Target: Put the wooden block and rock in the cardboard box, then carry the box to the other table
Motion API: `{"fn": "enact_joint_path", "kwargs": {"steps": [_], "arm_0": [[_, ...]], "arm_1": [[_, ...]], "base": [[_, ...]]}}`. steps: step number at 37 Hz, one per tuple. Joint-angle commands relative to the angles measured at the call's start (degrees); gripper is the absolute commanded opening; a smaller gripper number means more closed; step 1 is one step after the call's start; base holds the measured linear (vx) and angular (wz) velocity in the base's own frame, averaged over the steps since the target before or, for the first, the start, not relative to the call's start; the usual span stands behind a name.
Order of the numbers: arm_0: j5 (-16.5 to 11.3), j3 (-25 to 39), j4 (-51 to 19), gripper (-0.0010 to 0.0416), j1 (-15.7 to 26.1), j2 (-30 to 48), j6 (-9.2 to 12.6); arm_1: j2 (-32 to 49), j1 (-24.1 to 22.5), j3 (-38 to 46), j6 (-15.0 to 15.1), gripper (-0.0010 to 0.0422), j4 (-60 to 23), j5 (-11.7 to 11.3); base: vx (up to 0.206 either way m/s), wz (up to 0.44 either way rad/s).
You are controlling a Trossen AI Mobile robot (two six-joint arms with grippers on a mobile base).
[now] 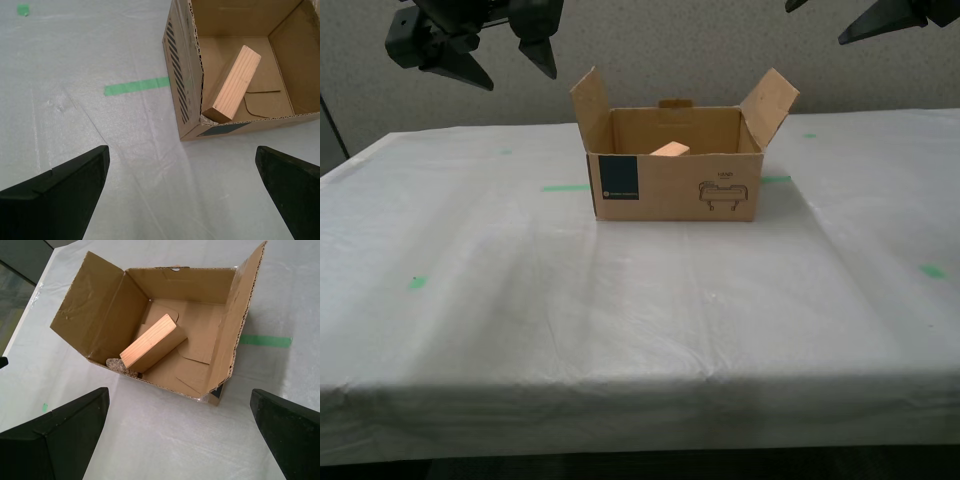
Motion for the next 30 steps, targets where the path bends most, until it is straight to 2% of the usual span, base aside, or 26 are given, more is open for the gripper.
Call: {"fn": "enact_joint_path", "kwargs": {"steps": [1,30], "arm_0": [[0.1,0.0,0.1,0.0394,0.0,0.0,0.2],[0.1,0.0,0.1,0.0394,0.0,0.0,0.2]], "arm_1": [[0.0,0.0,0.0,0.0,0.04,0.1,-0.2],[0.0,0.0,0.0,0.0,0.04,0.1,-0.2]], "base": [[0.0,0.0],[0.0,0.0]]}}
